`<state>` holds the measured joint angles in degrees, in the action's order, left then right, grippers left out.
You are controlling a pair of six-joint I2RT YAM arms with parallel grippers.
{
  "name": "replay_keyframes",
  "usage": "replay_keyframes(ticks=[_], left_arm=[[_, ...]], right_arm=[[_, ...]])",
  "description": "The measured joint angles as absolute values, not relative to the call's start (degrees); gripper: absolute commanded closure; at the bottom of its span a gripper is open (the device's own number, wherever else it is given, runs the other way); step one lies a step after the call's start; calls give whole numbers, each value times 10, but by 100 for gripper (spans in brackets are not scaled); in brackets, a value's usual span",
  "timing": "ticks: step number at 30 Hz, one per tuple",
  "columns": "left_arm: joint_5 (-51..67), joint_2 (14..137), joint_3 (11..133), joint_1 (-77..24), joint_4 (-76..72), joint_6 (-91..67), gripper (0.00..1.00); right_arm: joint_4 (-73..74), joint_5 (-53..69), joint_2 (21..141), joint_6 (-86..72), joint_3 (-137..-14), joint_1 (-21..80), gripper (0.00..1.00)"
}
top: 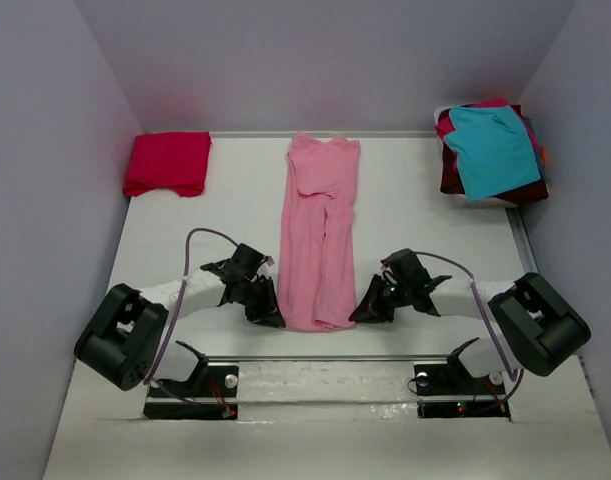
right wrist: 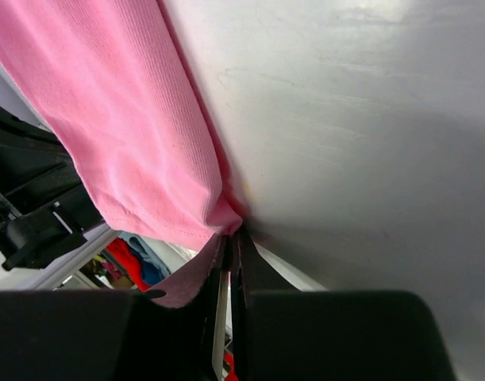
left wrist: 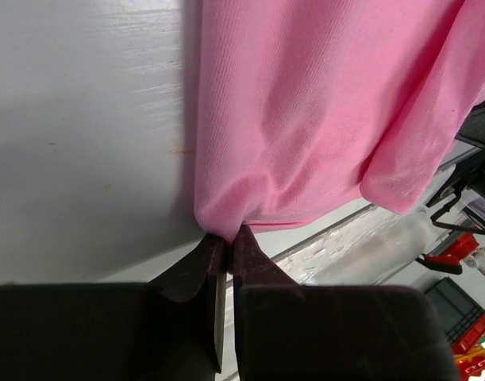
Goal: Fold and stack the t-shirts
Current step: Fold the tshirt
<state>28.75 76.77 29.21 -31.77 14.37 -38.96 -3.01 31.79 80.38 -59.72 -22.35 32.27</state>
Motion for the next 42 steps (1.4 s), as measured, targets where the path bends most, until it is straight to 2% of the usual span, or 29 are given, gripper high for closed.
replay_keyframes(ticks=[20,42], left_arm=[[298,759,305,-338,172,-361,94],[302,502,267,-402,281,-429,94]], right_arm=[[116,321,778,-531,-291,323,93],[362,343,539,-513,-294,323,93]])
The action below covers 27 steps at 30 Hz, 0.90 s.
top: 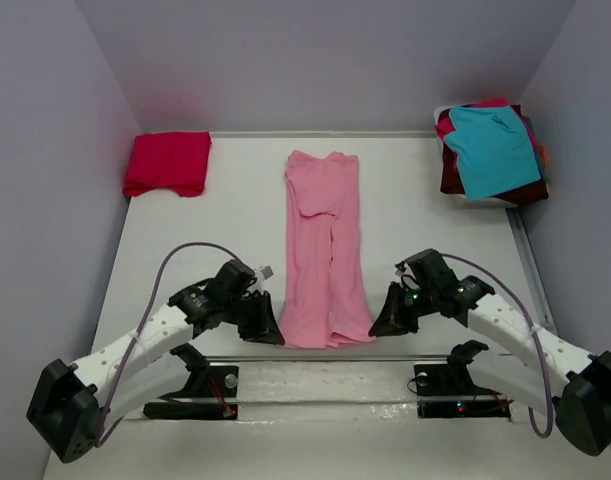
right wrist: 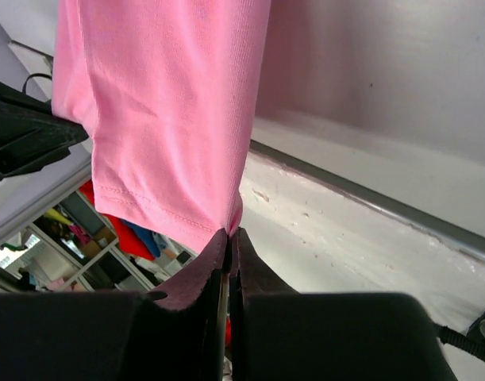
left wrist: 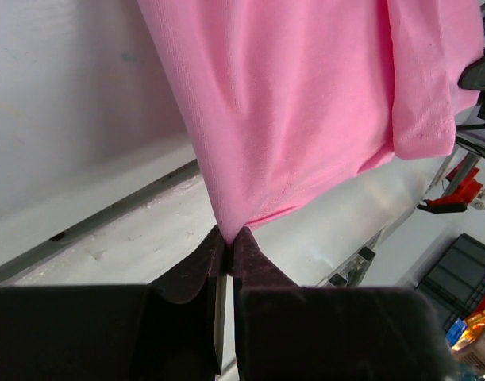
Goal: Fold and stack the t-shirts
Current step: Fold the tshirt
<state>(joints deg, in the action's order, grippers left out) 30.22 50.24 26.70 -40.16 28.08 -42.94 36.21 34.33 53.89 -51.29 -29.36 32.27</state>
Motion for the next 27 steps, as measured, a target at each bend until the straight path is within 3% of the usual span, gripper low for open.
replay_keyframes(ticks=[5,10,27], left_arm=[[304,472,270,-402,304,-440,94],[294,519,320,-402,318,-435,94],[249,735,539,-397,321,-345,94]], right_arm=[[399,346,510,-521,-294,323,93],[423,342,522,-524,-317,323,93],[402,302,712,-511,-474,323,93]])
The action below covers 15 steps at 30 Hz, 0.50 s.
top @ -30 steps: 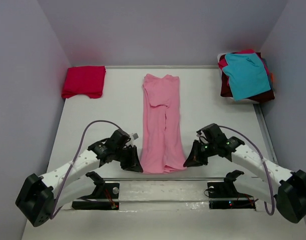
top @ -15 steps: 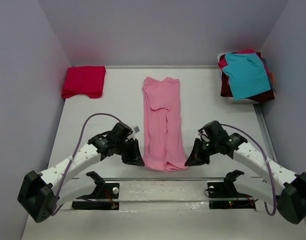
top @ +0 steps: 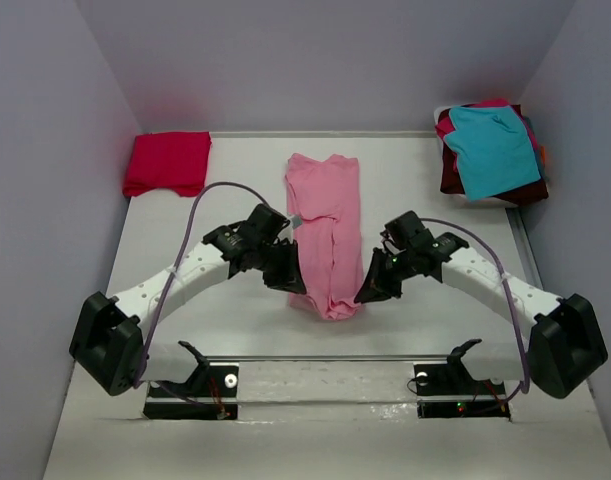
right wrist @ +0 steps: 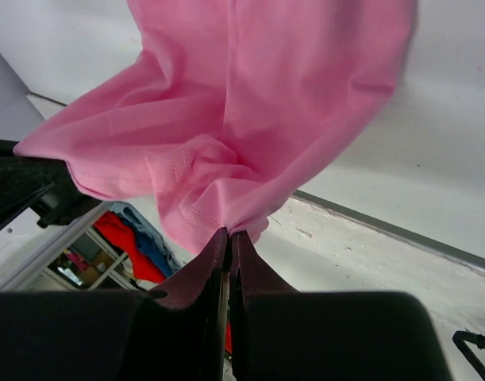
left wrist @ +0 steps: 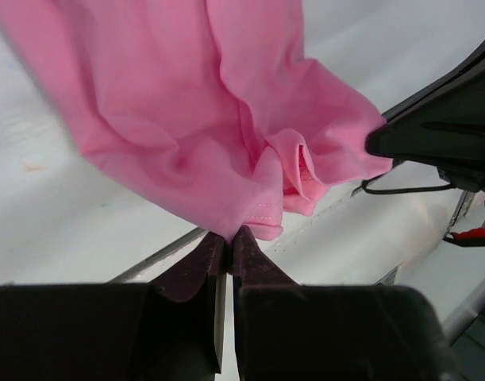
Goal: Fold and stack the t-shirts
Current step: Fold the tshirt
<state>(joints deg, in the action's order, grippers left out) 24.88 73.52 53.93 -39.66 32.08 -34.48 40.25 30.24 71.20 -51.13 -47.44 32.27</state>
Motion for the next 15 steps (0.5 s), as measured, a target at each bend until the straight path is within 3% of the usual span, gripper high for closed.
replay_keyframes(ticks=[15], left_arm=[[234,892,693,-267,324,-250,94]], right_arm=[[411,238,903,-472,-685,272,93]])
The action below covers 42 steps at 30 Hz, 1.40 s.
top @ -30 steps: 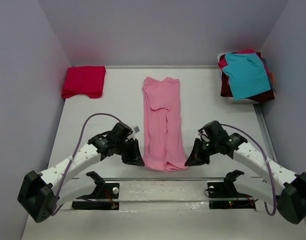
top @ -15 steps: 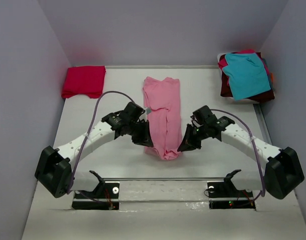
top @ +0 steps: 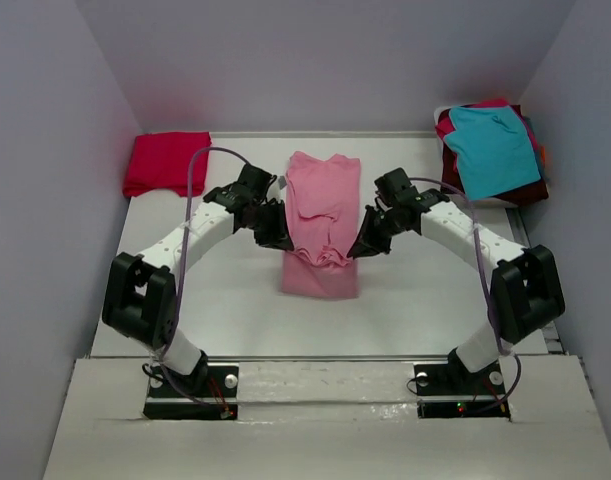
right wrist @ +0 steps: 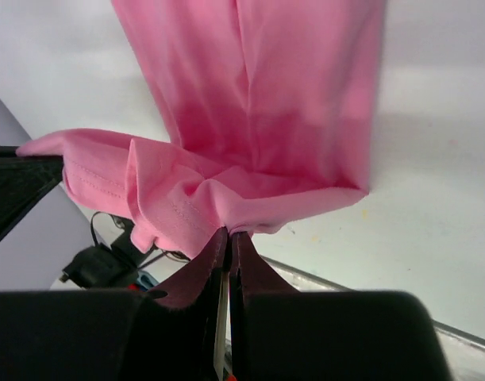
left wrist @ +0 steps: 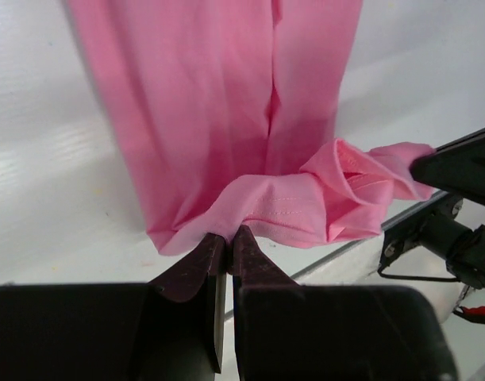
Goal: Fold and stack the t-shirts
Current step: Fold the tshirt
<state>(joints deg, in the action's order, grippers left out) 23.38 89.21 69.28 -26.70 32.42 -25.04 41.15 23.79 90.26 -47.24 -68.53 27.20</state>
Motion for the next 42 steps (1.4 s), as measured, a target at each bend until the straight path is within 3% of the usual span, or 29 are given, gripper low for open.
replay_keyframes(ticks=[8,21,40,42], left_arm=[[238,988,741,-253,311,-222,94],[256,1173,938,-231,300,-210,94],[249,1211,962,-190,302,-210,94],[248,1219,962,-188,302,-210,84]], right_arm=[[422,223,1005,-443,-792,222,93],[441,220,1140,-412,-934,184,93],[458,216,1246,-392,-1007,161,93],[460,214,1253,-392,-1012,159,89]])
